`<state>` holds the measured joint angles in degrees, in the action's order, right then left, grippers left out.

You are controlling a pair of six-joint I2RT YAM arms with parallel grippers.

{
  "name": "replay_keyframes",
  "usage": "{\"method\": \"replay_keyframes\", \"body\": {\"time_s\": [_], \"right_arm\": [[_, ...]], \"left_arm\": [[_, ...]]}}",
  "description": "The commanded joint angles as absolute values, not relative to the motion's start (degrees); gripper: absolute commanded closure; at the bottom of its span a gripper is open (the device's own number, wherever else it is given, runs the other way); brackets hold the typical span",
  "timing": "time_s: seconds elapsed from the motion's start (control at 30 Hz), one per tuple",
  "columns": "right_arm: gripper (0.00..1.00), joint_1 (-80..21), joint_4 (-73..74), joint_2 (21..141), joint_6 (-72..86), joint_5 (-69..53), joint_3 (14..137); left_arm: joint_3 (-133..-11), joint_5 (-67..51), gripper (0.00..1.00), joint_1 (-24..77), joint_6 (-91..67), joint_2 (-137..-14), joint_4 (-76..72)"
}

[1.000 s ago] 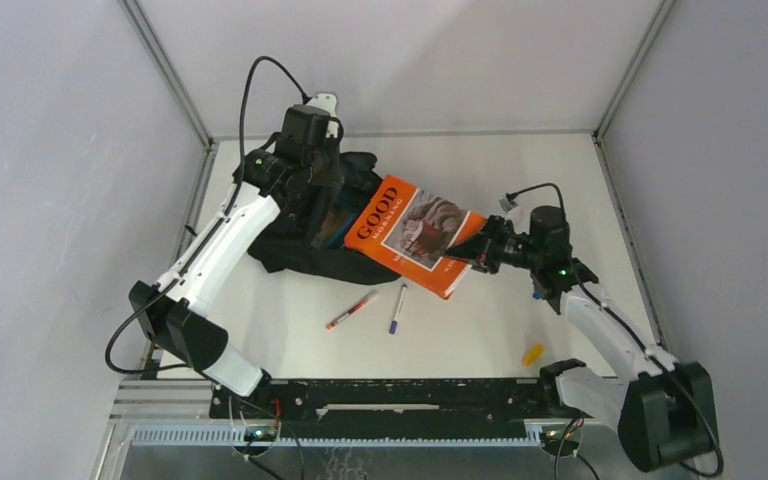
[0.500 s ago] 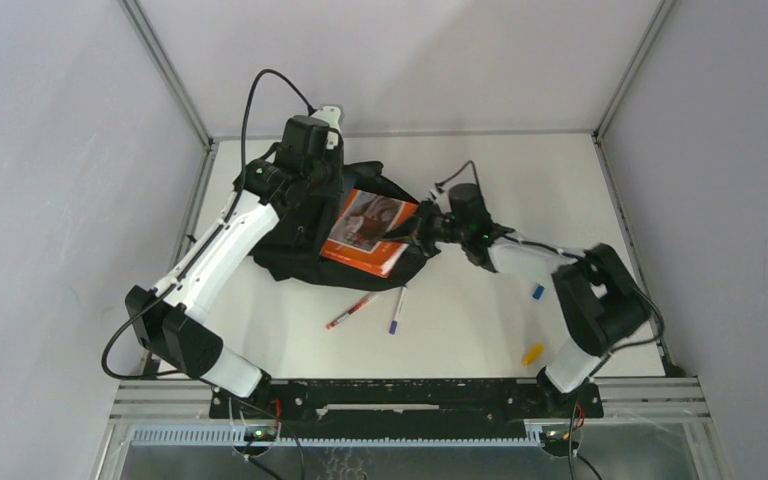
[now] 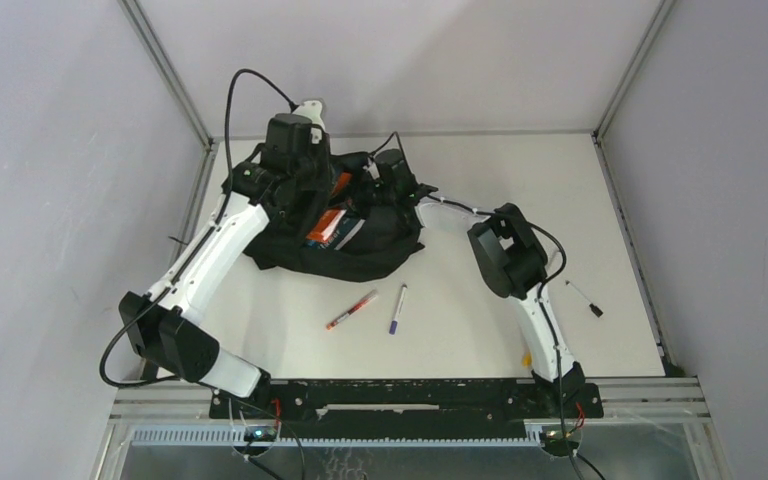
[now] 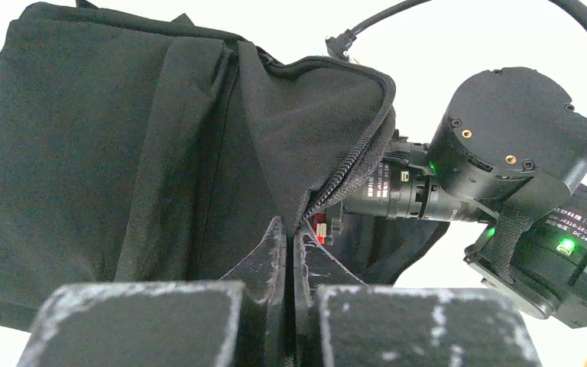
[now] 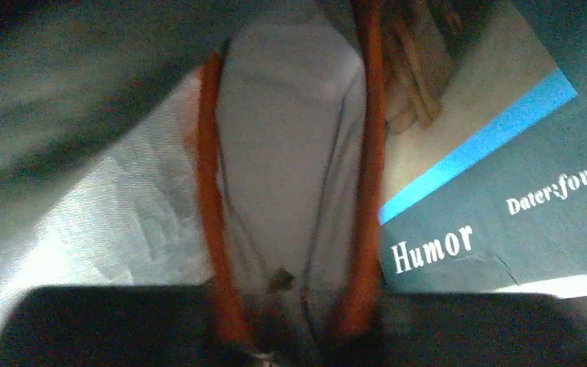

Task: Pack the student bag
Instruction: Place the book in the student bag.

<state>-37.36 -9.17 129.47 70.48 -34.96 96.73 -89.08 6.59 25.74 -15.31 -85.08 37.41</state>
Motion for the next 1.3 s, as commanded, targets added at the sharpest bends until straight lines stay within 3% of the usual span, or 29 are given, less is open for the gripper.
{"method": "replay_keyframes", "body": {"time_s": [0.0,0.03,0.13,0.23,0.53,0.7,1.03,1.27], "right_arm": [[0.68,-37.89,-2.20,132.11,66.33,-30.84,102.17],[0.50,-37.89,-1.75,131.85,65.90,-29.97,101.23],[0.20,-37.88,-0.30,129.96,64.12,-27.61,98.19],[0.11,-37.67,7.88,127.91,61.52,-23.11,97.21],[0.01,-37.27,21.77,122.59,54.09,-13.76,96.96],[0.00,-37.29,26.76,118.27,50.06,-10.72,94.91],[0.00,-35.24,28.65,95.68,43.28,-2.28,84.91],[0.00,-28.58,29.99,77.63,41.35,1.79,72.54]], "left_arm": [[-88.34,3.97,1.00,24.26,-17.90,-82.51,32.74],[-88.25,3.96,1.00,23.99,-18.19,-82.53,32.59],[-87.80,4.62,1.00,23.05,-19.25,-82.95,32.54],[-87.31,4.87,1.00,22.16,-20.02,-83.48,32.48],[-83.83,4.47,1.00,20.74,-20.97,-83.35,29.97],[-83.24,4.12,1.00,20.42,-21.28,-83.67,29.39],[-80.69,-3.09,1.00,20.32,-22.63,-82.93,24.91],[-79.71,-9.77,1.00,20.47,-23.68,-84.13,22.74]]}}
